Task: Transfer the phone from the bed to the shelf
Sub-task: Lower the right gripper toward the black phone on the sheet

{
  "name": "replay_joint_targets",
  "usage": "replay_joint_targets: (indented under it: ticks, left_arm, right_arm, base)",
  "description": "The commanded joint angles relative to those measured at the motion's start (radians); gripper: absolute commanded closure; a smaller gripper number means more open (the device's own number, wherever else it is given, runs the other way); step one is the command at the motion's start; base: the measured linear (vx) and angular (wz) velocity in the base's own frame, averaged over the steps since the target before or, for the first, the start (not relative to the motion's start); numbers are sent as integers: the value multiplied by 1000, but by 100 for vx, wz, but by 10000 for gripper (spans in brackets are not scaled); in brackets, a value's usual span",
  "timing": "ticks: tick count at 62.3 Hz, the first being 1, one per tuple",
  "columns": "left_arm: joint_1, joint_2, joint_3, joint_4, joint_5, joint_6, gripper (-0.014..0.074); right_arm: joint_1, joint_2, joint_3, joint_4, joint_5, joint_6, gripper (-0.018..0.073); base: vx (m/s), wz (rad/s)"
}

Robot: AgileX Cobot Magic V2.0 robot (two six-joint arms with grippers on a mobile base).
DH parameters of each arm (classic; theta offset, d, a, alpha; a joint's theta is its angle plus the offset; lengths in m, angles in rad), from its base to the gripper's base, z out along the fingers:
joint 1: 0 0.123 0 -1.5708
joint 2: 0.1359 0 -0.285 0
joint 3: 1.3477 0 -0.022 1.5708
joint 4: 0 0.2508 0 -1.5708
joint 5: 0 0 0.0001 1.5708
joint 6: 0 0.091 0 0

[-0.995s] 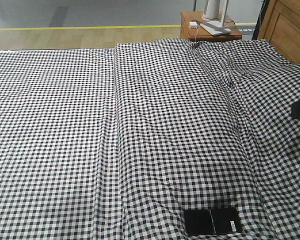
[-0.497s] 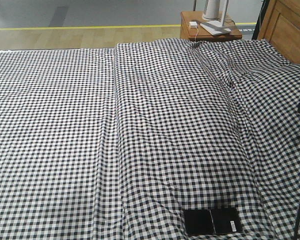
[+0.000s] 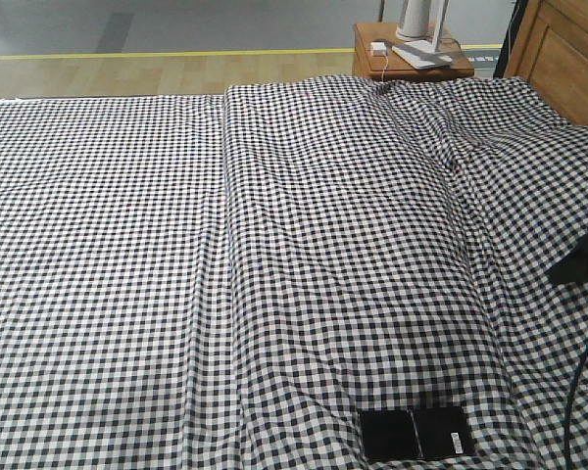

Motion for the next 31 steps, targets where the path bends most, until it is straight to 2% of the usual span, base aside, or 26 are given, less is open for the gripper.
replay_joint_targets:
  ticks: [1,15,31]
  left_arm:
    - [-4,-13,-21,-9,-72,-6,595]
    - [-4,-13,-21,-9,-72,-6,595]
    - [-4,-13,-21,-9,-72,-6,595]
  right_arm:
    - [-7,36,-34,58,13,-72,-77]
    - [-7,234,-34,68,26,-153,-71]
    - [-1,424,-34,213,96,-334,-60]
  base:
    - [0,0]
    - [0,0]
    - [0,0]
